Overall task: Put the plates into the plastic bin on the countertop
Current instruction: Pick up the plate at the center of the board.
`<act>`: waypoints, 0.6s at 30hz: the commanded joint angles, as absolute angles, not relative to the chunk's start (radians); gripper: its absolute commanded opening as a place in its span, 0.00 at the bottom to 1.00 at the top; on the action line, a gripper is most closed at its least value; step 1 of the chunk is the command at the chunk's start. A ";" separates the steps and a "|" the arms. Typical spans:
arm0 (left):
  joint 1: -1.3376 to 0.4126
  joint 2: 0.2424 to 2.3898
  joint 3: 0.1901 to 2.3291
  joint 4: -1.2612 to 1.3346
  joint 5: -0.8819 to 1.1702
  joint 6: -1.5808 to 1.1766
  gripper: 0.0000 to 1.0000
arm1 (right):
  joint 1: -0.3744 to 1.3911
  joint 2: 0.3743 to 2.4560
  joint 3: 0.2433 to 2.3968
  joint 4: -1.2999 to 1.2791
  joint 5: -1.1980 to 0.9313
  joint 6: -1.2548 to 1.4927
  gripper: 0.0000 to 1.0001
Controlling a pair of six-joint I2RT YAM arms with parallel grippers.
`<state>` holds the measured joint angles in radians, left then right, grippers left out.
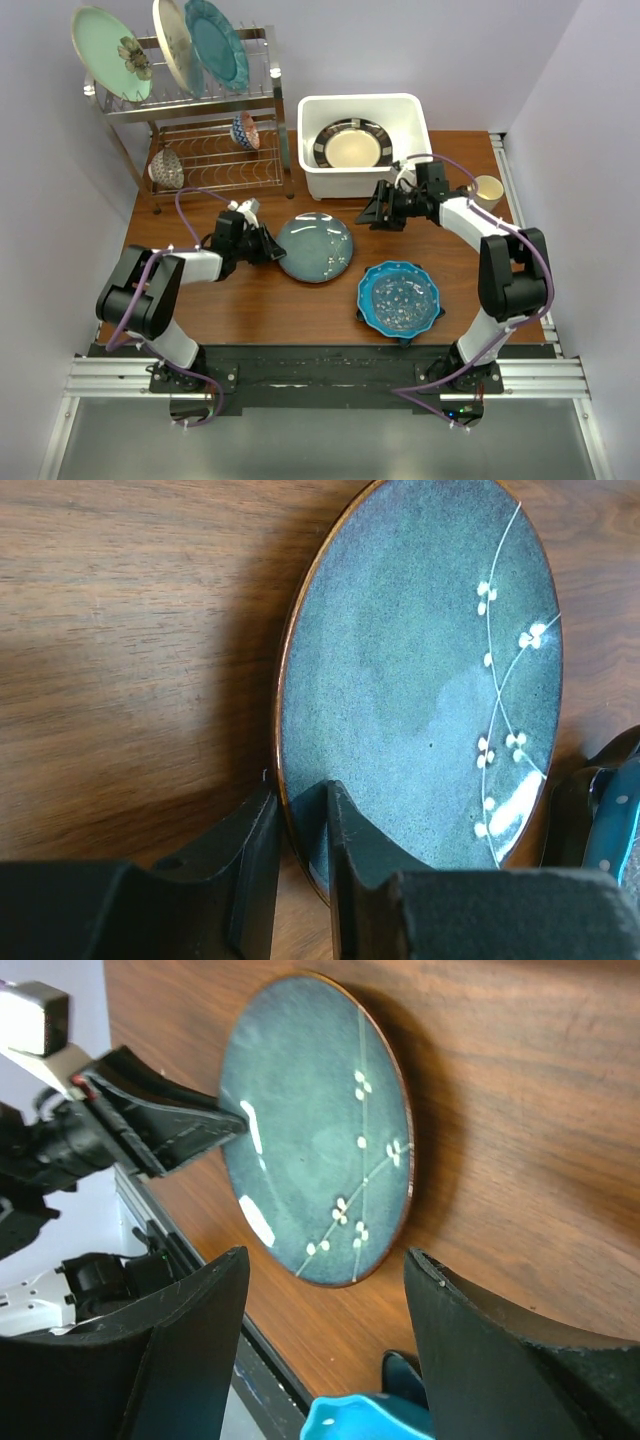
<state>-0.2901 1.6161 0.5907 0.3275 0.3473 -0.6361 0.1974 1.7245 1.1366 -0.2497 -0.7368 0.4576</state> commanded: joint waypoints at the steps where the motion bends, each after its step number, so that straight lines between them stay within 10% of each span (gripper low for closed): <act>1: -0.291 1.572 0.584 0.318 0.337 -0.614 0.00 | 0.210 1.755 1.123 -0.195 -0.779 0.439 0.66; 18: -0.270 1.361 0.589 0.351 0.413 -0.678 0.00 | 0.215 1.848 1.108 -0.134 -0.845 0.440 0.66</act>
